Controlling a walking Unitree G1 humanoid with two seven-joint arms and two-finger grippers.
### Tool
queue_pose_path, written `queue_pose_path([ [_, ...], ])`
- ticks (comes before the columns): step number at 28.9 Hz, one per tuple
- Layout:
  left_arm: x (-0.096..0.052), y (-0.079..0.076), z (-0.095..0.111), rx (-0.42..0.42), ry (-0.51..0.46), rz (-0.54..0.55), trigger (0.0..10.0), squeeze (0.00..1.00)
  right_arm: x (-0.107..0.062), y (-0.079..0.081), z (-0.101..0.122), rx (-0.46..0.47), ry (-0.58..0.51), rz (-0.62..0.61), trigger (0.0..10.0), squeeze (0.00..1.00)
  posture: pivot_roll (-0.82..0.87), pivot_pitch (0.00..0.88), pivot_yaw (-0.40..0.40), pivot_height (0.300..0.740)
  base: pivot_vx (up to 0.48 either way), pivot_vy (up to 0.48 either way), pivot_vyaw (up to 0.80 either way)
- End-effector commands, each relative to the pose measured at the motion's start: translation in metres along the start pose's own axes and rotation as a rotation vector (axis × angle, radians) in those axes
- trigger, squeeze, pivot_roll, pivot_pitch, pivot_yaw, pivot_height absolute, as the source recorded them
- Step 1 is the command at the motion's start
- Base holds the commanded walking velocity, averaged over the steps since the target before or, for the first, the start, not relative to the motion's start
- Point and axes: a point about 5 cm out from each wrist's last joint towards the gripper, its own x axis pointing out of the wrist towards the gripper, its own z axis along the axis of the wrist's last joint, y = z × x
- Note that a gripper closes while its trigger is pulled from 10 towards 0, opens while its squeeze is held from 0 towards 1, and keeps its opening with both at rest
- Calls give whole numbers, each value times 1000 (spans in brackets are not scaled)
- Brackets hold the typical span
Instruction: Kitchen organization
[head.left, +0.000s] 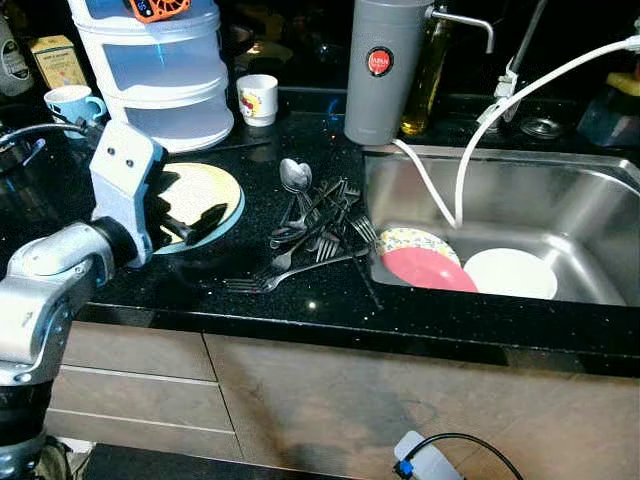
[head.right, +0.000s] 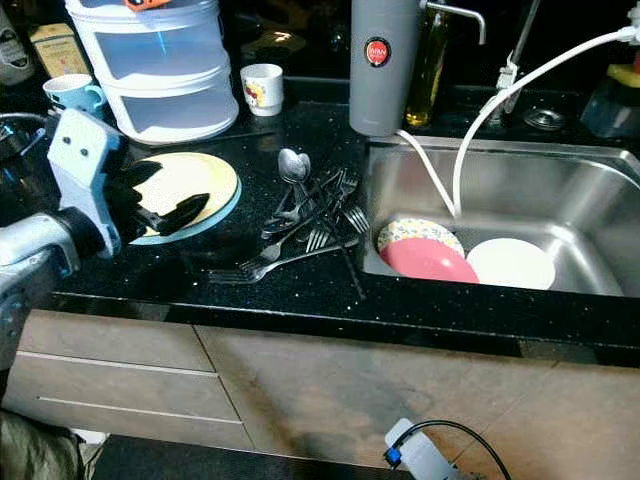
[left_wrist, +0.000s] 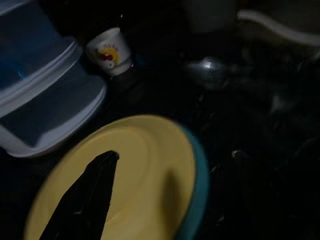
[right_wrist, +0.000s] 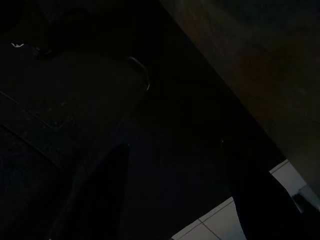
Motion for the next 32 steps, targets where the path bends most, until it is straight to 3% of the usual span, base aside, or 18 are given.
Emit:
queue_pose_path([
  [1,-1,-1,-7,103,59,-5,10000,0,0,0,1,-7,-2,-2,10000,0,51,0,-10,740,0,0,0],
  [2,-3,-1,-9,188,103,-14,10000,0,0,0,1,-7,-2,-2,10000,0,52,0,-10,740,0,0,0],
  [5,-4,0,-10,246,133,-20,10000,0,0,0,1,-8,-1,-2,10000,0,52,0,-10,740,0,0,0],
  [8,-10,2,-11,379,211,-57,10000,0,0,0,1,-9,-1,-1,10000,0,56,0,-10,740,0,0,0],
  [14,-15,2,-15,480,281,-102,10000,0,0,0,1,-9,-1,-1,10000,0,56,0,-8,740,0,0,0],
  [16,-17,5,-21,568,337,-106,10000,0,0,1,1,-9,-1,-1,10000,0,56,0,-9,740,0,0,0],
  [32,-21,18,-43,662,471,-77,10000,0,0,0,1,-8,-1,-2,10000,0,53,0,-6,740,0,0,0],
])
